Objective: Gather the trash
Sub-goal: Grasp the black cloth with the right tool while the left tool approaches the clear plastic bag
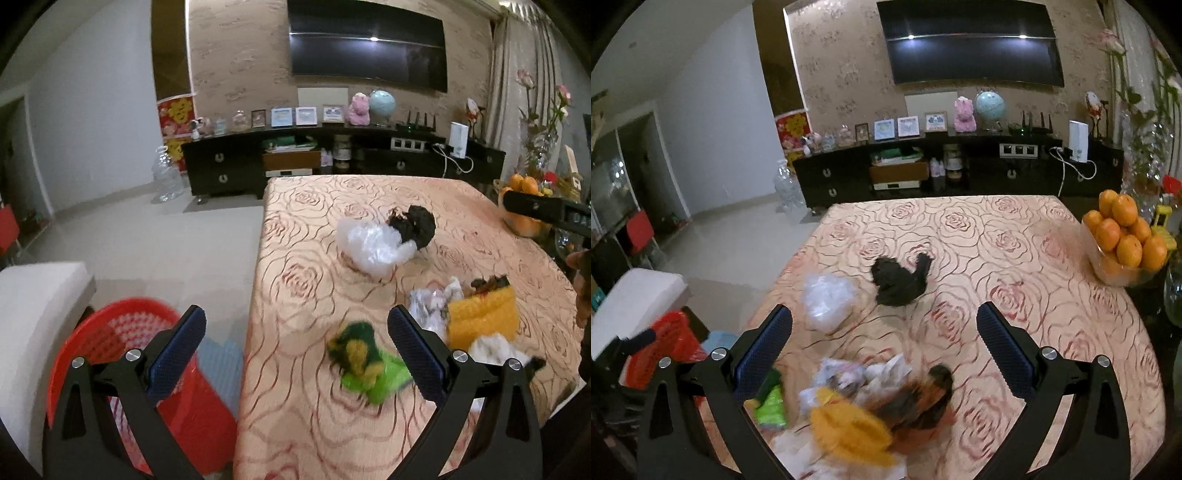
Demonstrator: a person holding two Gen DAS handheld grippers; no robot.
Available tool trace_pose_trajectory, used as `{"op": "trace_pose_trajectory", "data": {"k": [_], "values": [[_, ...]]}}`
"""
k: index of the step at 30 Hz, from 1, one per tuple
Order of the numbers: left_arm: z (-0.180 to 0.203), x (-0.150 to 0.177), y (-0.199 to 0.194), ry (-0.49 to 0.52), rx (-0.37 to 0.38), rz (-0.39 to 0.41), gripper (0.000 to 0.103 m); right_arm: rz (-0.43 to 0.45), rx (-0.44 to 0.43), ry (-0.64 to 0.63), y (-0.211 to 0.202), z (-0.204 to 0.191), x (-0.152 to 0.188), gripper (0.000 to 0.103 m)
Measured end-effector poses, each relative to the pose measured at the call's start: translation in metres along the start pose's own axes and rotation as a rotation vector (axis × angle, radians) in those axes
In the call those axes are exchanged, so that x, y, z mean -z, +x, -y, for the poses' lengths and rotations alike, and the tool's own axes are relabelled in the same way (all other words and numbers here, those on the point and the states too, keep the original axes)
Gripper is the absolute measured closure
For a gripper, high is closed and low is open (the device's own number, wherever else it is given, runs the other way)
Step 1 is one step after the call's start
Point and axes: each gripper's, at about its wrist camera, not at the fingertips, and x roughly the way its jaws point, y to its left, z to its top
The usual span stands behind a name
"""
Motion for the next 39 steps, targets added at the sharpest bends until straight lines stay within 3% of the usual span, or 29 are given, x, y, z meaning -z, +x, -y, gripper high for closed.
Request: {"op": "trace_pose_trajectory", "data": {"k": [10, 17, 23, 25, 29, 33, 39], "values": [[0.020, -0.057, 0.074, -0.008, 0.063, -0.024, 0.008, -0.126, -0.030, -0.004, 0.095, 0.019, -0.036, 0.006], [0.027, -0.058, 0.105, -0.030, 0.083, -0.058, 0.008, -0.215, -0.049, 0.003, 0.150, 0.025, -0.043, 0.006], [0.037, -0.060, 0.113, 0.009, 0.074, -0.070, 0.008, -0.298, -0.036, -0.023, 0.187, 0.022, -0.038, 0.006], [0.036, -0.060, 0.114, 0.015, 0.070, -0.071, 0.008, -0.333, -0.039, -0.025, 0.197, 0.022, -0.033, 0.013], [0.033, -0.060, 0.117, 0.006, 0.068, -0.080, 0.008, -0.393, -0.067, -0.007, 0.210, 0.025, -0.023, 0.041], [0.035, -0.061, 0.118, 0.014, 0.073, -0.077, 0.008, -0.389, -0.079, -0.004, 0.204, 0.024, -0.022, 0.057], [0.041, -0.063, 0.119, 0.018, 0.102, -0.084, 0.008, -0.328, -0.044, -0.012, 0.164, 0.027, -0.030, 0.059]]}}
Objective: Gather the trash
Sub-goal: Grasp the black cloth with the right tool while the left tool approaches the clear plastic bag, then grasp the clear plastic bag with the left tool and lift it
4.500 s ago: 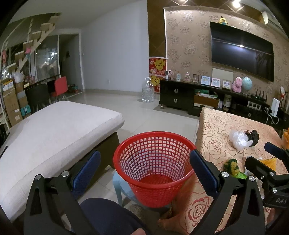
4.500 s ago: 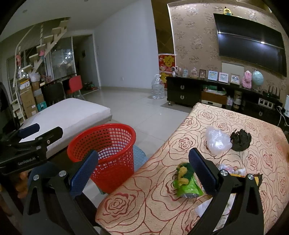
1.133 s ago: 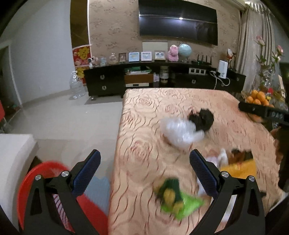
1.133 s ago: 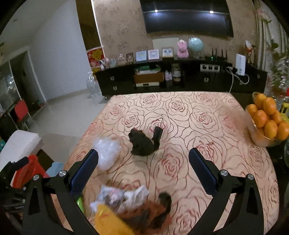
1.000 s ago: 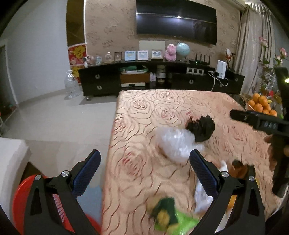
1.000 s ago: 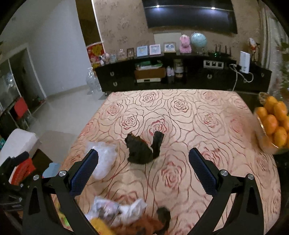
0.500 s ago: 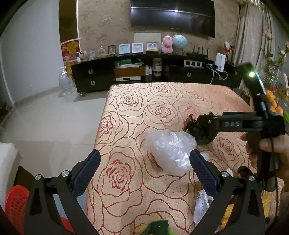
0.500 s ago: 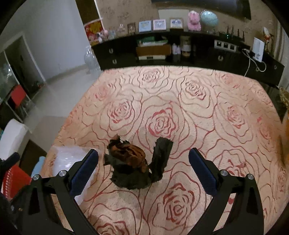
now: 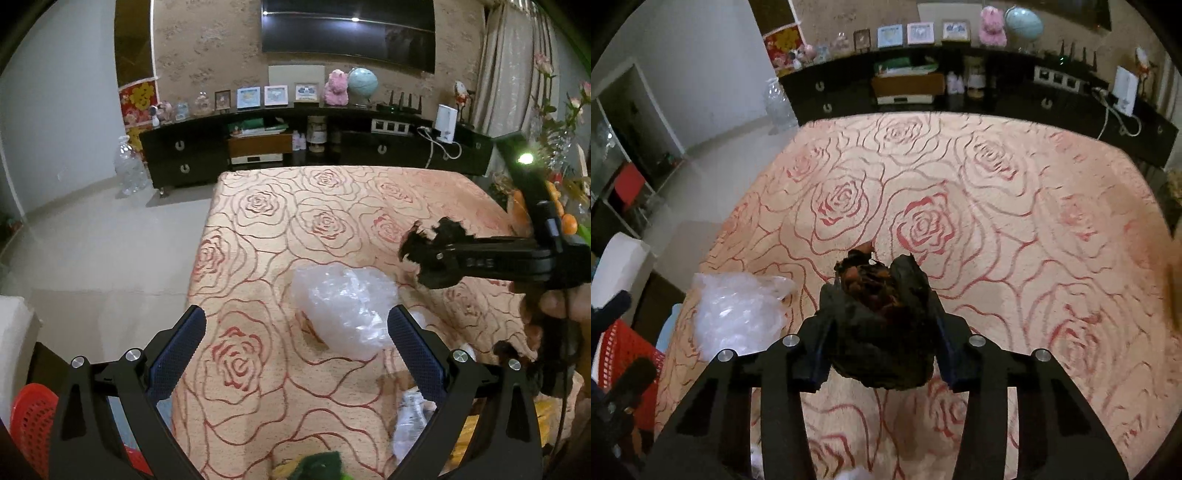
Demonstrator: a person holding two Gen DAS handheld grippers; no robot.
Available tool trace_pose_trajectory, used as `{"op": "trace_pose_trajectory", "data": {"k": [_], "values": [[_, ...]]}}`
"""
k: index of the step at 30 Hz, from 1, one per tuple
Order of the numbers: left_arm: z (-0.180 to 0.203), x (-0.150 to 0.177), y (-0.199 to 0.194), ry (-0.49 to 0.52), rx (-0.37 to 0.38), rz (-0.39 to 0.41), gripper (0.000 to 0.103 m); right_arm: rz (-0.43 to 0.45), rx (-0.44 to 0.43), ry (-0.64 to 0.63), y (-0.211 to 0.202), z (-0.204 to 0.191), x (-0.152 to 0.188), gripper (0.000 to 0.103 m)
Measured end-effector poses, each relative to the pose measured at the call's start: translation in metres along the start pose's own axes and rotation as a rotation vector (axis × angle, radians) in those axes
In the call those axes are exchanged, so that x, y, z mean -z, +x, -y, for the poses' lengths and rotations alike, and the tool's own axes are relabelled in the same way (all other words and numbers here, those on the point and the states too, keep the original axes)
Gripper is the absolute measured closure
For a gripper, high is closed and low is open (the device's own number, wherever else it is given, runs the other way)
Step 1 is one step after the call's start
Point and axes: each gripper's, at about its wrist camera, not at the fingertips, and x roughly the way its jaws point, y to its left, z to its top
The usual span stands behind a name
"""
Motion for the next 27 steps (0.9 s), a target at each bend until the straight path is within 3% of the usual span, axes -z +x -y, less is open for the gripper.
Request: {"op": "trace_pose_trajectory", "data": {"k": [7, 13, 25, 27], "values": [[0.023, -0.009, 0.010, 0.070, 0.044, -0.019, 0.008, 0.069, 0.031, 0.076, -0.064, 0.013, 0.015, 0.059], [0.025, -0.008, 0.035, 0.029, 0.072, -0.079, 0.008, 0.121, 0.021, 0.138, -0.095, 0.024, 0.027, 0.059], [0.023, -0.011, 0.074, -0.040, 0.123, -0.147, 0.009, 0.114, -0.011, 0.150, -0.088, 0.025, 0.031, 0.059], [0.024, -0.010, 0.077, -0.048, 0.141, -0.153, 0.019, 0.110, -0.013, 0.150, -0.087, 0.024, 0.031, 0.059]]}}
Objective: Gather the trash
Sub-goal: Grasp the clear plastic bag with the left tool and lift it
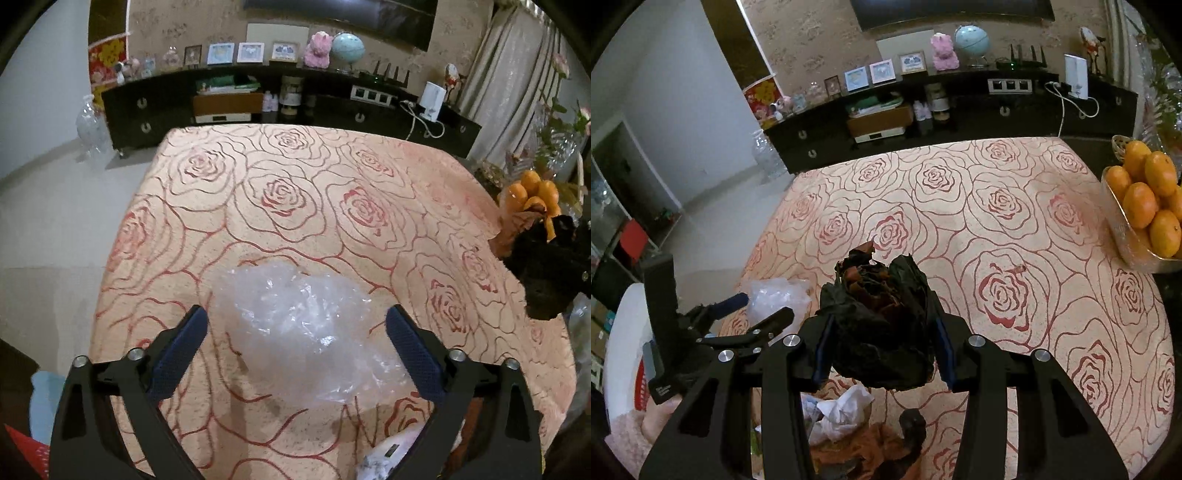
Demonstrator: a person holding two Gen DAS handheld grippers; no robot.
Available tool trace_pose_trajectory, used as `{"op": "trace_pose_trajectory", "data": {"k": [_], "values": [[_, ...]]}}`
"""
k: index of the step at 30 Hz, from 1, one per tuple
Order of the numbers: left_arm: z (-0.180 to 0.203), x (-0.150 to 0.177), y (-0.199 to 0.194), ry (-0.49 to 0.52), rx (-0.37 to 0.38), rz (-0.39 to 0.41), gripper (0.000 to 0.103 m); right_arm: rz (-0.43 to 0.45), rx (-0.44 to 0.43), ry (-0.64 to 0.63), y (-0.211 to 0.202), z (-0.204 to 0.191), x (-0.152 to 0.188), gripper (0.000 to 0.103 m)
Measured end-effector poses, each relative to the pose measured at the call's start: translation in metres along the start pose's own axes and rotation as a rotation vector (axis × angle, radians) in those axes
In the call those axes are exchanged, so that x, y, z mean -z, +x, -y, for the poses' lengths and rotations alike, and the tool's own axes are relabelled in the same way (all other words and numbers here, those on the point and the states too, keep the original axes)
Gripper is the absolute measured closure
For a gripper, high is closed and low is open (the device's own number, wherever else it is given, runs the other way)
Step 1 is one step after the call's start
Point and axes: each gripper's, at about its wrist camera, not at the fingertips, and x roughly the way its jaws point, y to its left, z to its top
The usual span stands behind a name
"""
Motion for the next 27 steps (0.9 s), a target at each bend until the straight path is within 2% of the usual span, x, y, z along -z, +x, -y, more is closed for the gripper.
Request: {"op": "trace_pose_trajectory", "data": {"k": [1, 2, 8, 11, 16, 22, 27], "values": [[0.001, 0.000, 0.002, 0.003, 0.003, -0.008, 0.030, -0.002, -0.001, 0.000, 0.001, -0.001, 0.000, 0.059], [0.002, 0.001, 0.004, 0.007, 0.008, -0.019, 0.038, -0.005, -0.002, 0.000, 0.002, -0.001, 0.001, 0.059], [-0.003, 0.003, 0.002, -0.016, 0.040, -0.015, 0.058, -0.011, -0.020, -0.011, 0.006, -0.006, 0.002, 0.059], [-0.006, 0.004, -0.005, -0.047, 0.077, -0.006, 0.061, -0.001, -0.026, -0.021, 0.005, -0.009, 0.002, 0.059], [0.001, 0.005, -0.038, -0.036, 0.099, 0.070, 0.061, 0.023, -0.033, -0.031, -0.004, -0.012, 0.002, 0.059], [0.006, 0.011, -0.088, -0.001, 0.062, 0.185, 0.061, 0.053, -0.037, -0.040, -0.013, -0.017, 0.003, 0.059], [0.007, 0.018, -0.121, 0.018, 0.039, 0.250, 0.061, 0.079, -0.046, -0.053, -0.023, -0.024, 0.004, 0.059]]}}
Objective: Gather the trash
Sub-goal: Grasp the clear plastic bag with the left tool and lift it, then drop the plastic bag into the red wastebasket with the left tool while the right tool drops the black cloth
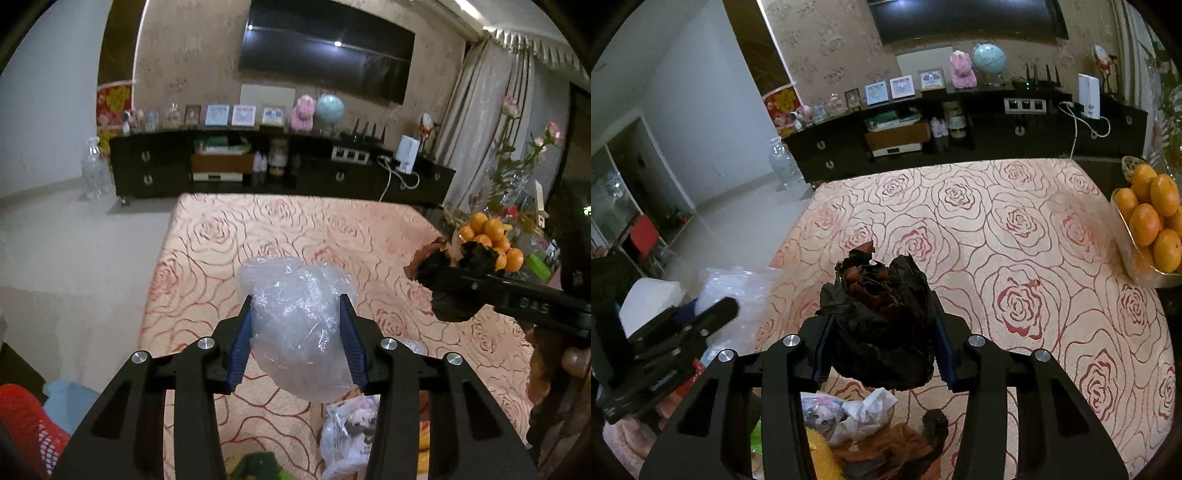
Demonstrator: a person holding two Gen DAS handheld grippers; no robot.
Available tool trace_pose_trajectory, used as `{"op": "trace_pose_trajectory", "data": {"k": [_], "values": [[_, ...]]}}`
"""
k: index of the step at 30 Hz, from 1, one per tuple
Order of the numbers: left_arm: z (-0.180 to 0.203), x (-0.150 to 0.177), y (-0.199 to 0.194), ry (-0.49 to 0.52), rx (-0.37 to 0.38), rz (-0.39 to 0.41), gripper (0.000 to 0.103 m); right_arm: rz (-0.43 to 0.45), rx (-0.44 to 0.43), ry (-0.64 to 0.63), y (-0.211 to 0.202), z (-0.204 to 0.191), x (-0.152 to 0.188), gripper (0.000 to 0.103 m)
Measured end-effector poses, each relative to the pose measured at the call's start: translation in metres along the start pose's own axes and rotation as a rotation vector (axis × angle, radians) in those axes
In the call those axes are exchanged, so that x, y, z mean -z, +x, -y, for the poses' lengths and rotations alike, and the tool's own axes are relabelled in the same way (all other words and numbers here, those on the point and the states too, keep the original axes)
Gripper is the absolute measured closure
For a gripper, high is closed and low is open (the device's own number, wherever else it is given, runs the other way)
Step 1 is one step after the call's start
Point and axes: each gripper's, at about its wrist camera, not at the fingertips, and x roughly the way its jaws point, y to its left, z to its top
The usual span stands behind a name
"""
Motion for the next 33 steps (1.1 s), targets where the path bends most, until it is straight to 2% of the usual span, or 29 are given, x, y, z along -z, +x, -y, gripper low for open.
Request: {"op": "trace_pose_trajectory", "data": {"k": [5, 13, 22, 25, 30, 33], "values": [[0.001, 0.000, -0.029, 0.035, -0.036, 0.061, 0.061, 0.034, -0.009, -0.010, -0.011, -0.010, 0.002, 0.059], [-0.005, 0.021, -0.078, 0.063, -0.142, 0.135, 0.061, 0.094, -0.013, -0.053, -0.030, -0.037, 0.022, 0.059], [-0.051, 0.043, -0.125, -0.045, -0.255, 0.147, 0.061, 0.121, -0.041, -0.105, -0.041, -0.071, 0.056, 0.059], [-0.070, 0.049, -0.143, -0.073, -0.318, 0.151, 0.061, 0.134, -0.024, -0.135, -0.043, -0.084, 0.064, 0.059], [-0.100, 0.059, -0.169, -0.110, -0.428, 0.148, 0.061, 0.145, -0.048, -0.162, -0.047, -0.106, 0.068, 0.059], [-0.121, 0.067, -0.183, -0.150, -0.469, 0.147, 0.061, 0.145, -0.072, -0.177, -0.049, -0.123, 0.068, 0.059]]}}
